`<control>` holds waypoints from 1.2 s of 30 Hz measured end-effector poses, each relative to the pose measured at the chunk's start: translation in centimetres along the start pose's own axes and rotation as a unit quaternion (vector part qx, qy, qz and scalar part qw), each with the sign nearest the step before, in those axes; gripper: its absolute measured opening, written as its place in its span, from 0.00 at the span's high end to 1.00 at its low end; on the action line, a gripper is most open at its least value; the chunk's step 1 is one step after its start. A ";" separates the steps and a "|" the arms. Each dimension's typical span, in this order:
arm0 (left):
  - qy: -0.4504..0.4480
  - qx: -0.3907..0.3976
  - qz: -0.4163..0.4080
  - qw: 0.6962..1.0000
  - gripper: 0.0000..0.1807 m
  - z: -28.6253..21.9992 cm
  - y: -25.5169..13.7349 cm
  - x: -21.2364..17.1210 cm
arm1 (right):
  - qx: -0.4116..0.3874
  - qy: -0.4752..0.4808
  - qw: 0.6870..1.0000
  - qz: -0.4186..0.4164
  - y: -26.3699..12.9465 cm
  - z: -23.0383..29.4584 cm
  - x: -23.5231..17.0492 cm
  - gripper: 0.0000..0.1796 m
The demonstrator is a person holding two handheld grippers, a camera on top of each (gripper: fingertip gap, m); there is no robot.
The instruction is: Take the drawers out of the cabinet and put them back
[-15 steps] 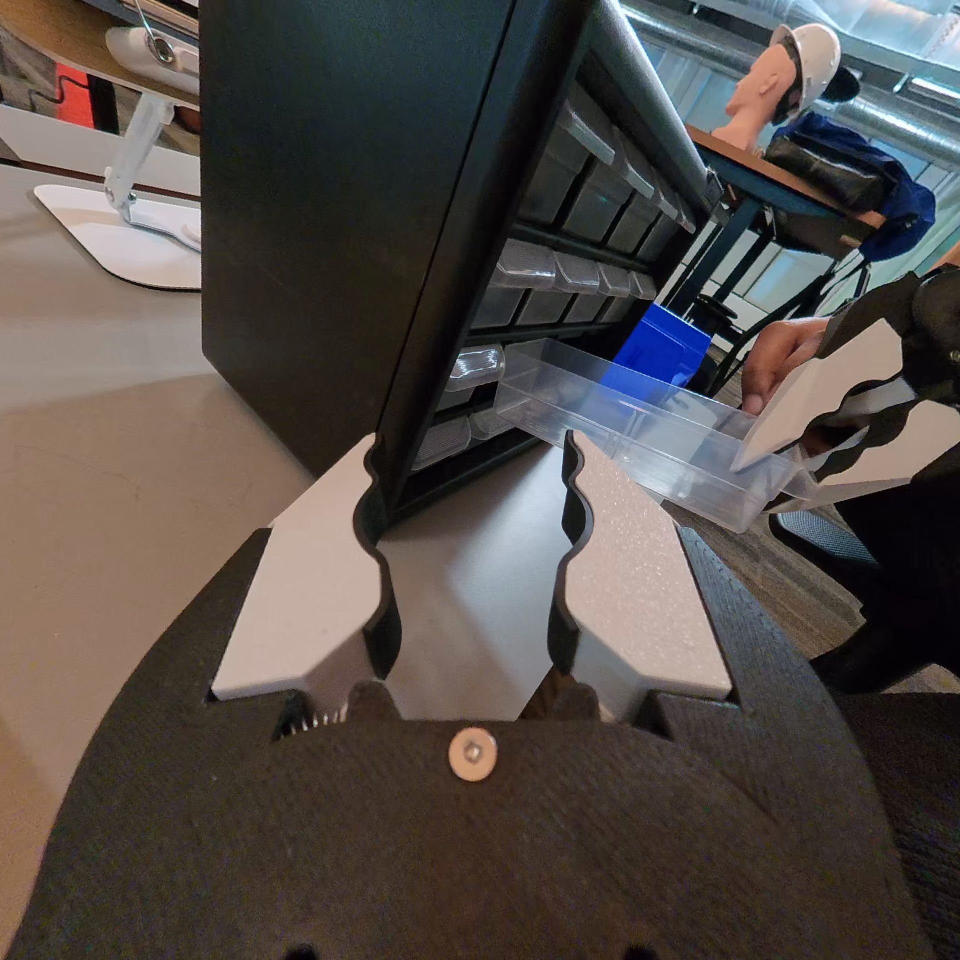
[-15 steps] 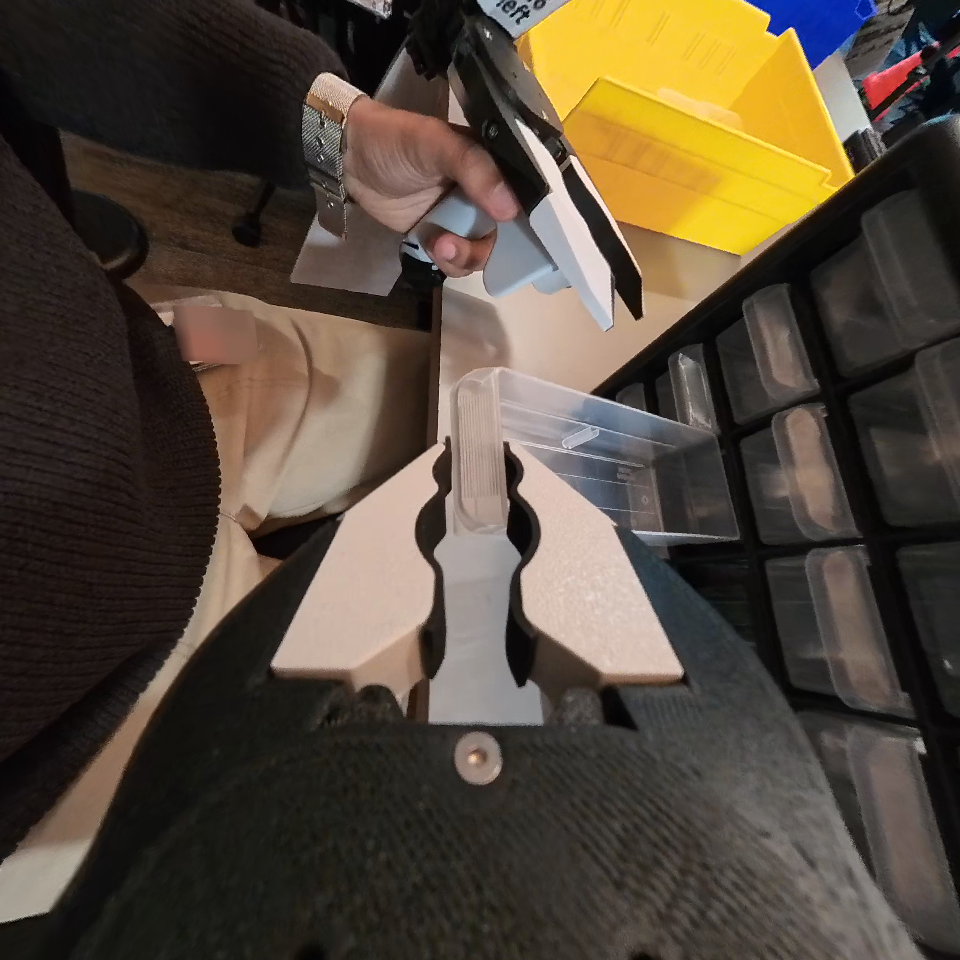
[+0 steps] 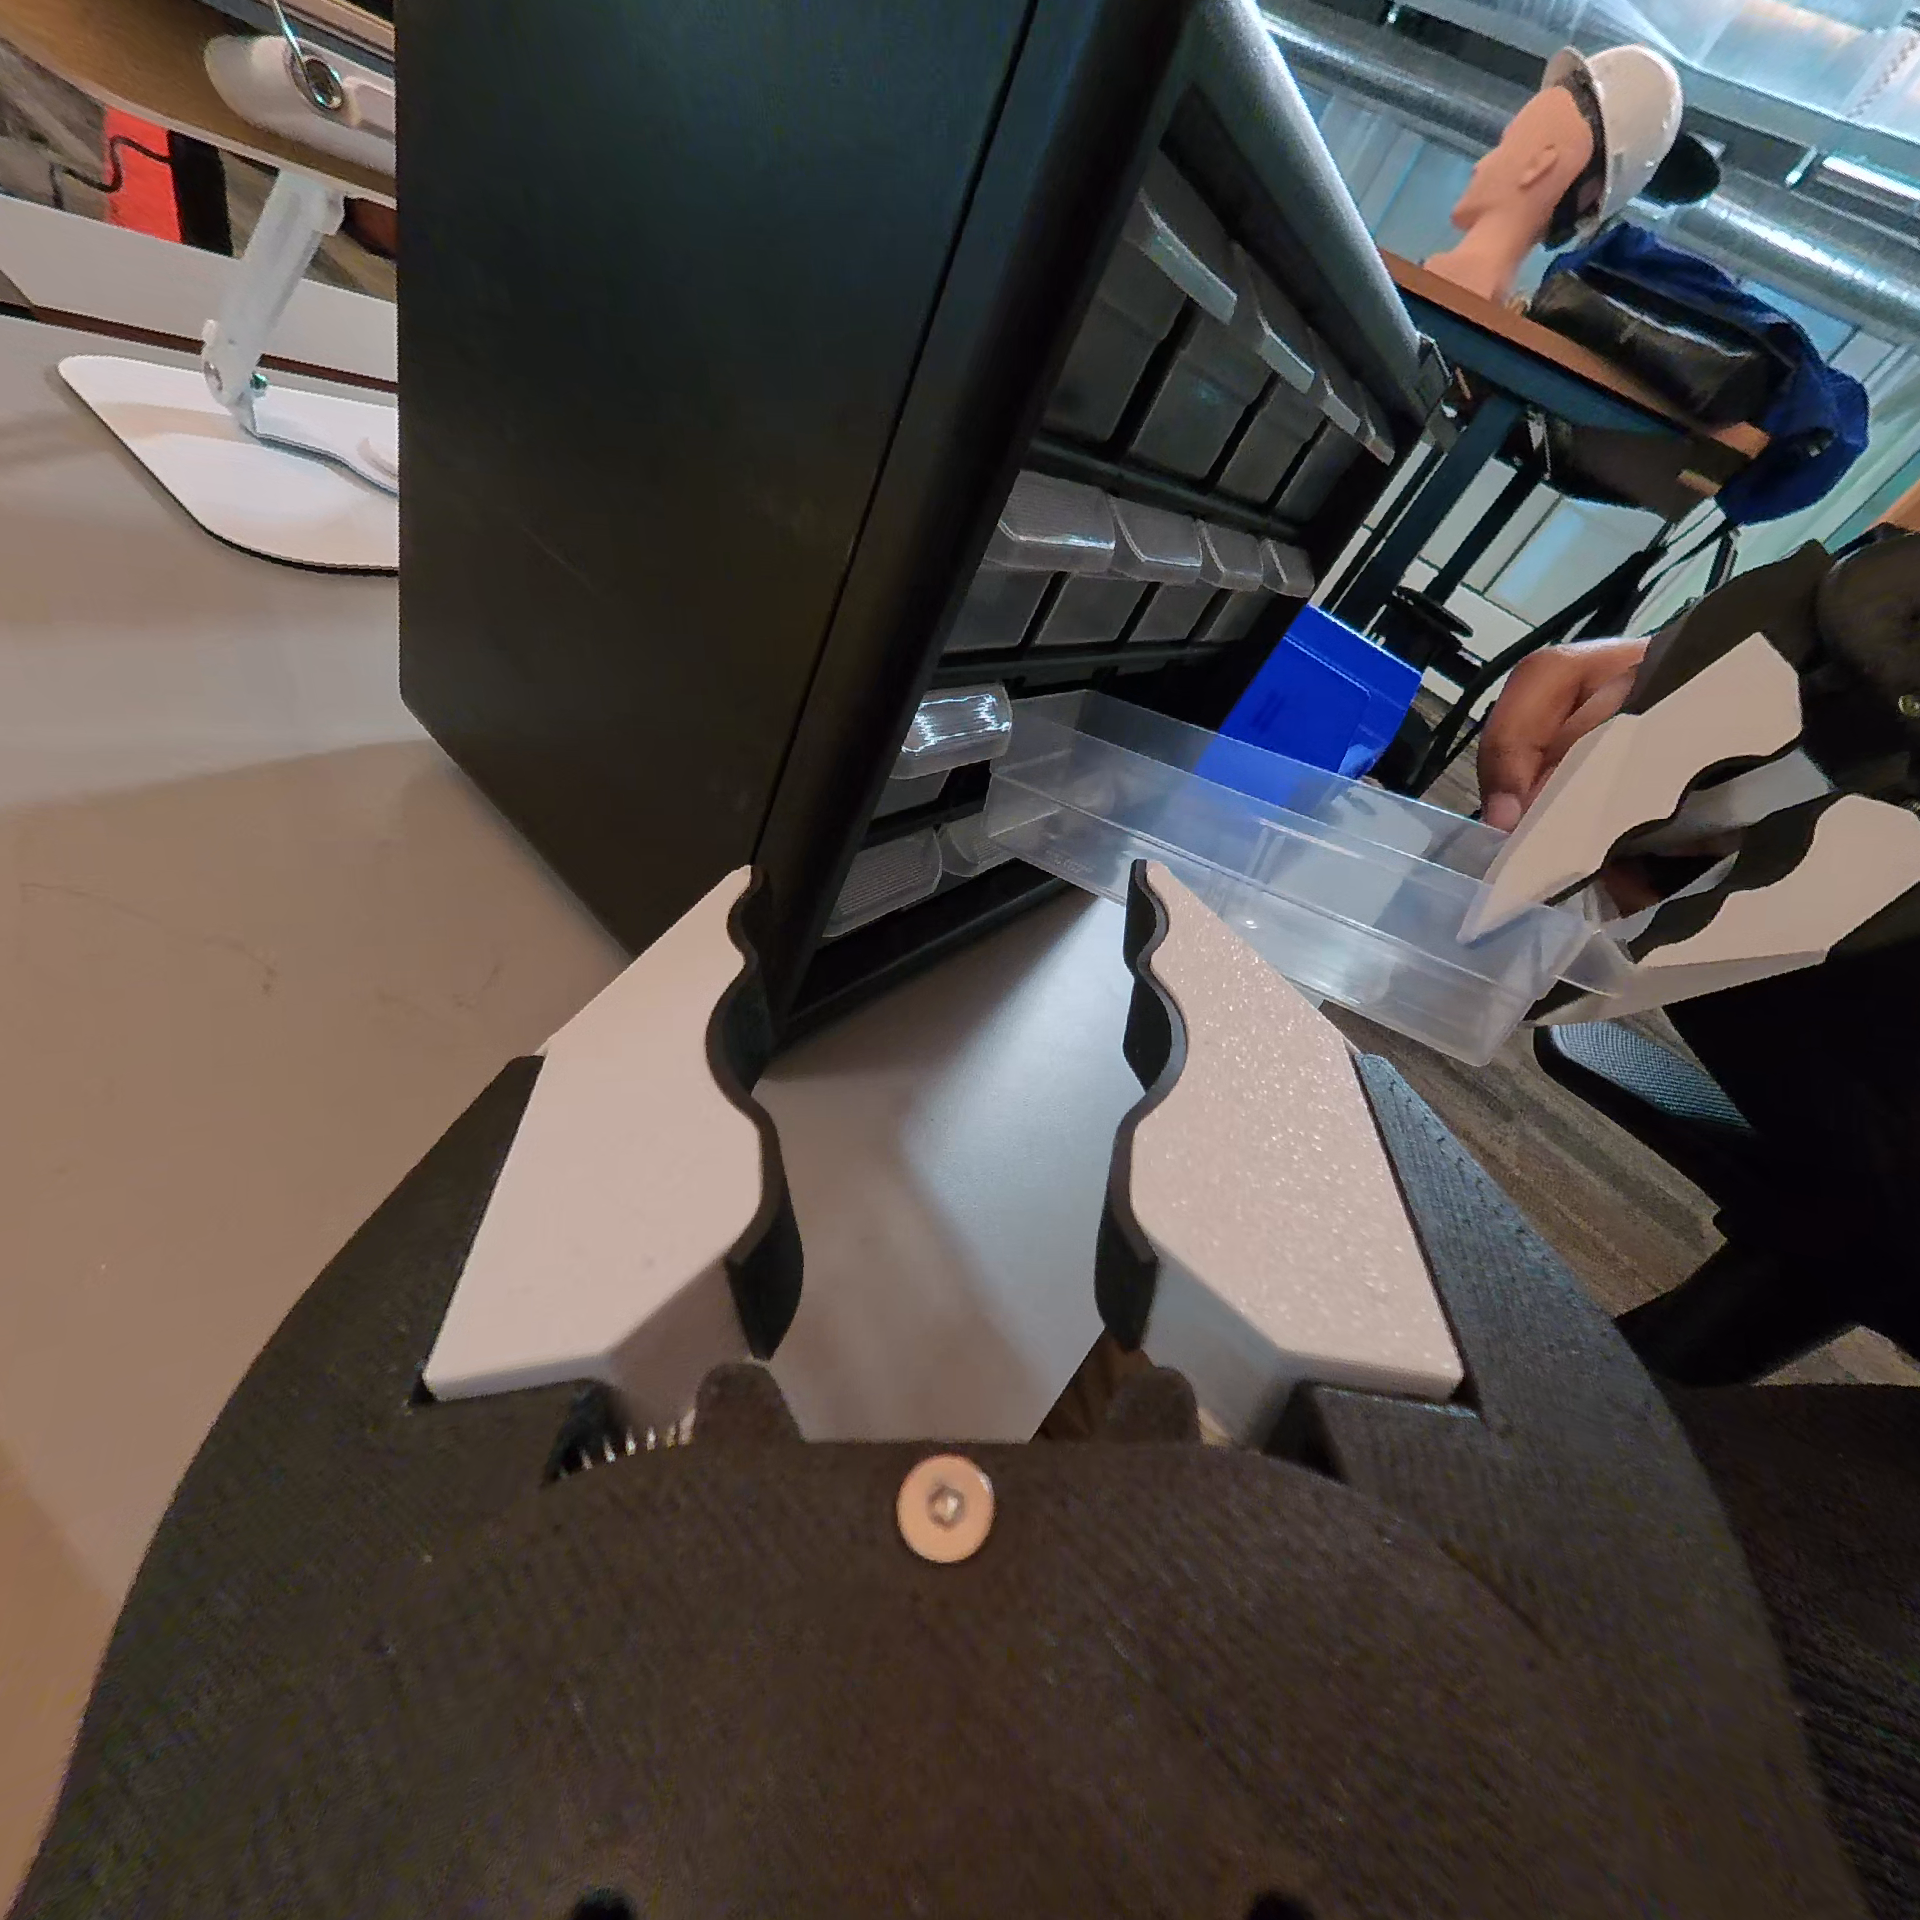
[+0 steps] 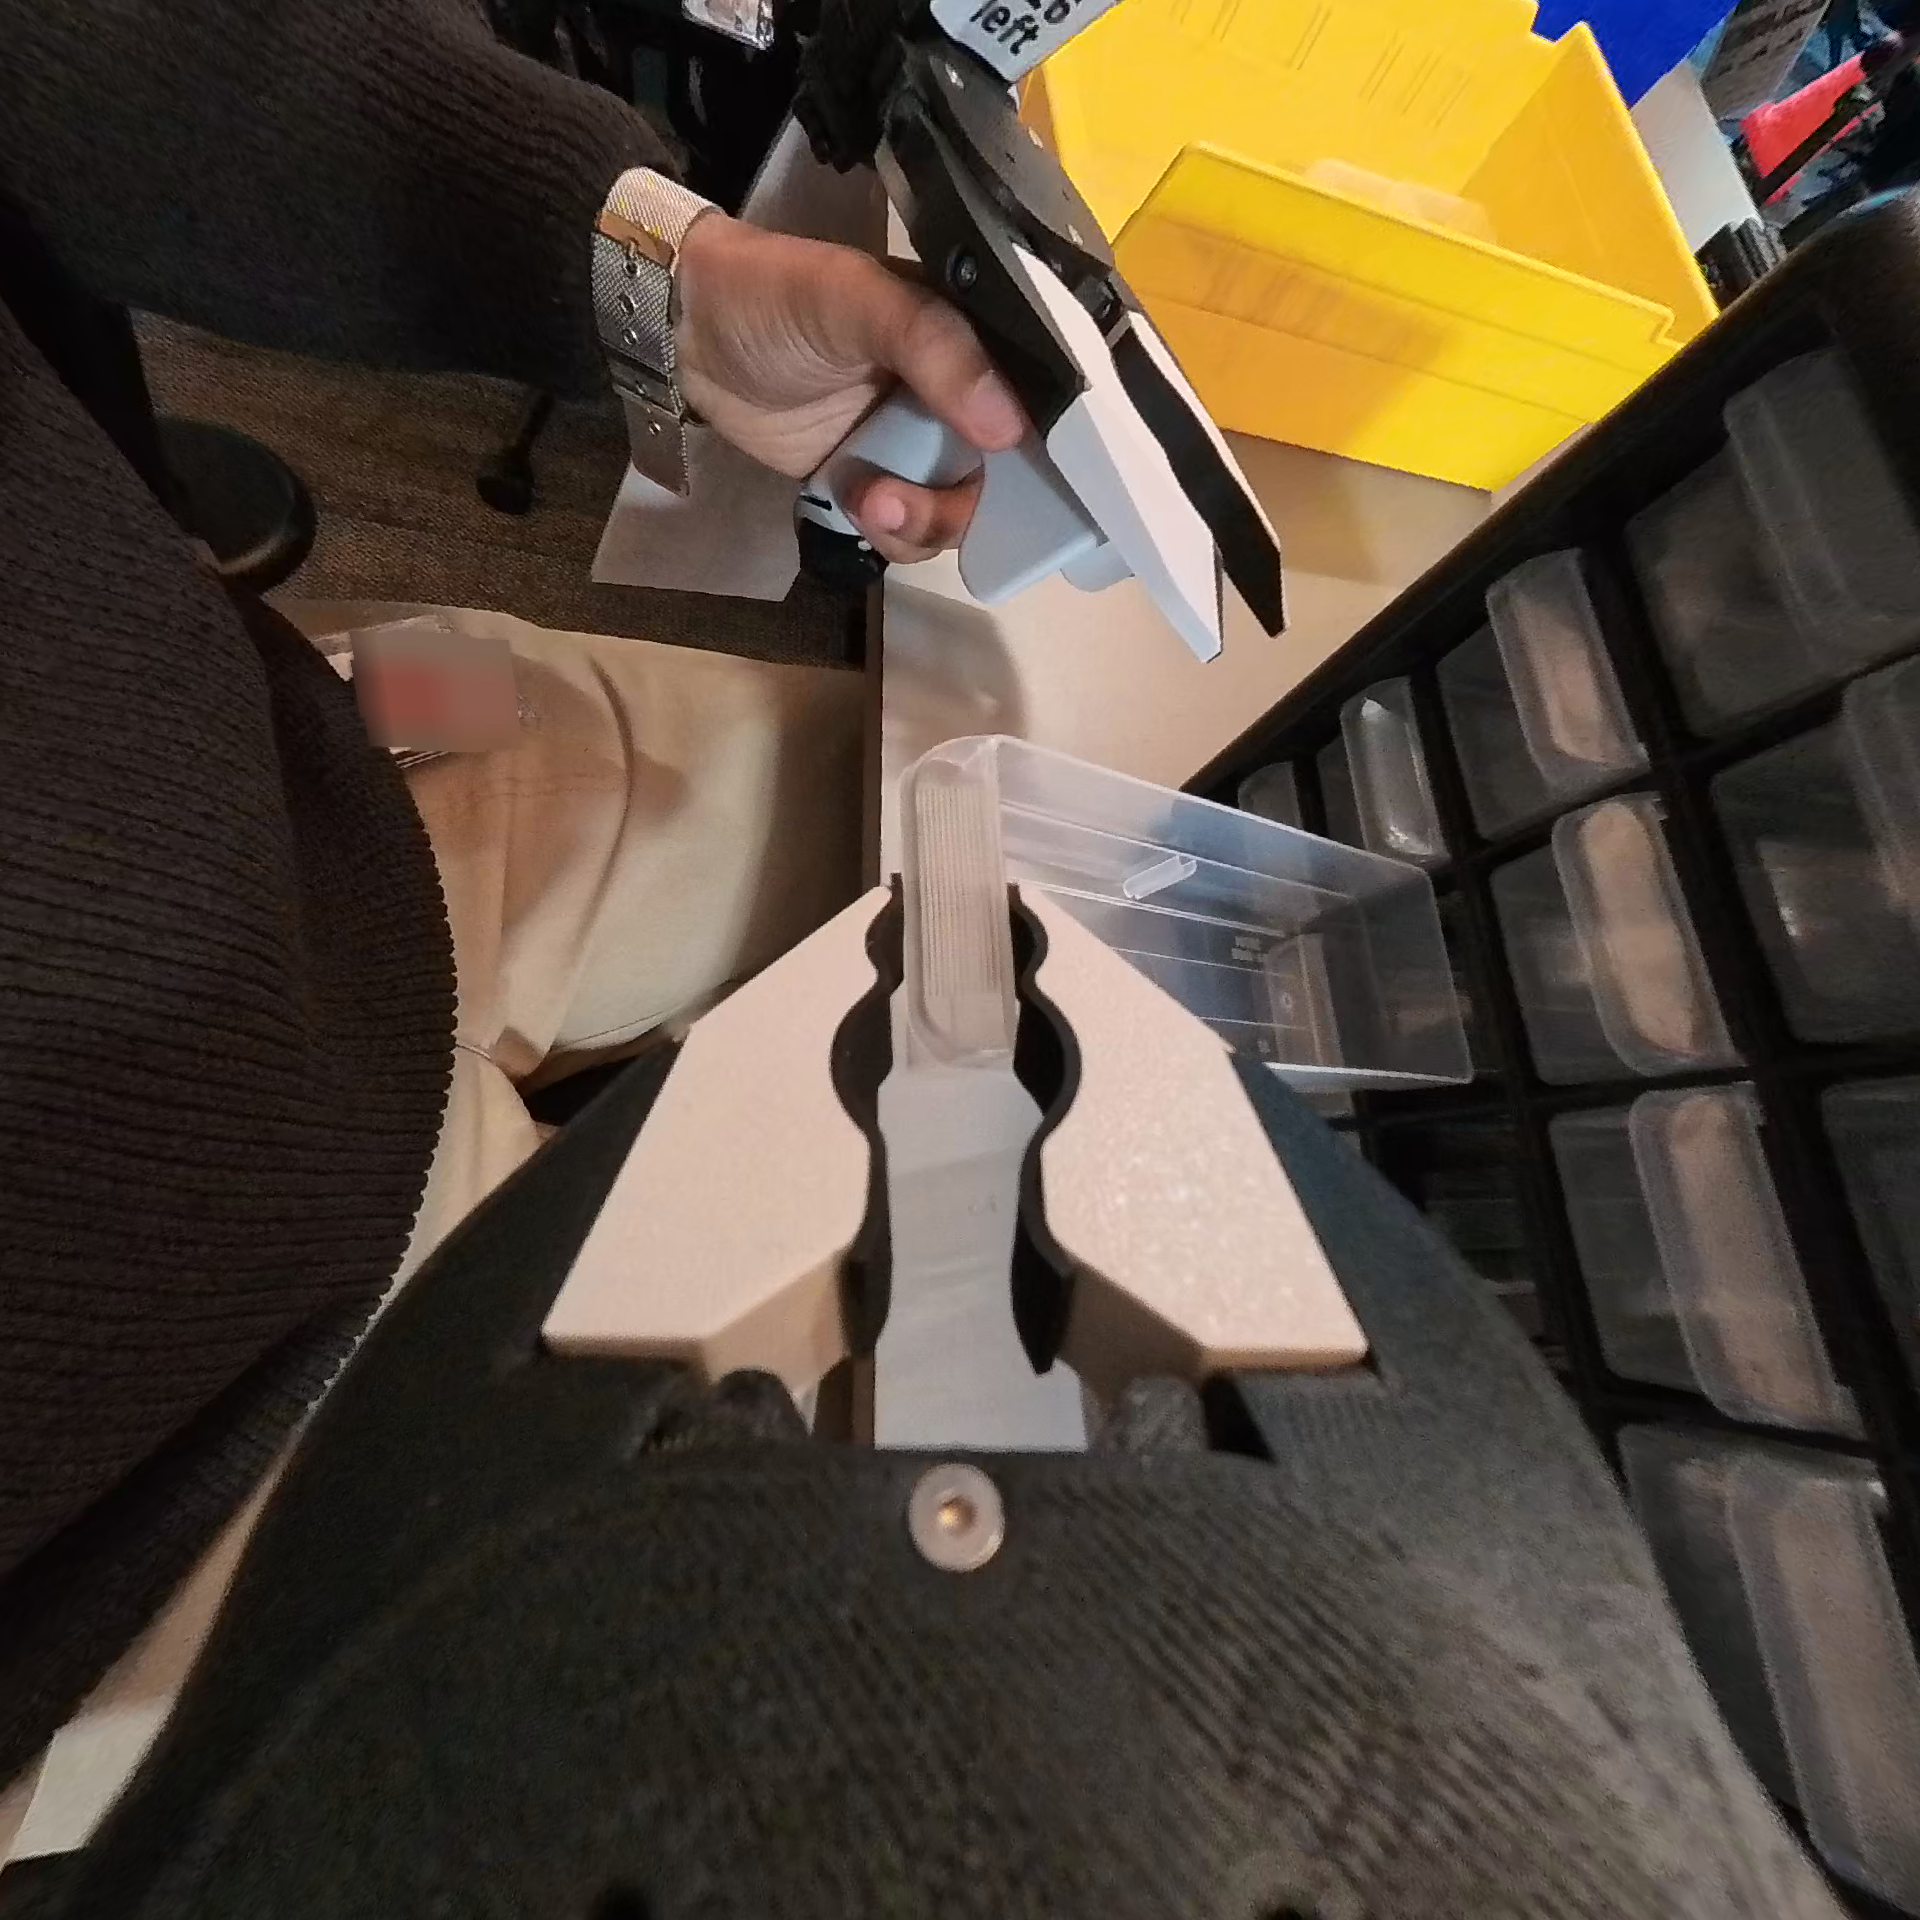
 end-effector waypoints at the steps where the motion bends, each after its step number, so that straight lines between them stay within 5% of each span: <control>1: 0.000 0.000 0.000 1.000 0.62 0.0 0.0 0.0 | -0.001 -0.001 1.000 0.000 0.0 0.0 0.0 0.90; 31: -0.015 0.003 0.005 1.000 0.63 0.4 0.1 -0.2 | -0.082 -0.018 0.996 0.034 2.7 -2.2 -1.4 0.90; 36: -0.015 0.003 0.005 1.000 0.63 0.4 0.1 -0.2 | -0.150 -0.011 0.986 0.071 2.9 -4.0 -2.7 0.88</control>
Point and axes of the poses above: each gripper's, where its closed fingertips meet, y out along the fingers, x out of its top, z = x × y across the jaws, the point moved 3 cm from there along -y, back along the fingers, and after that the axes turned 15 degrees about z, right-handed, at the moved point
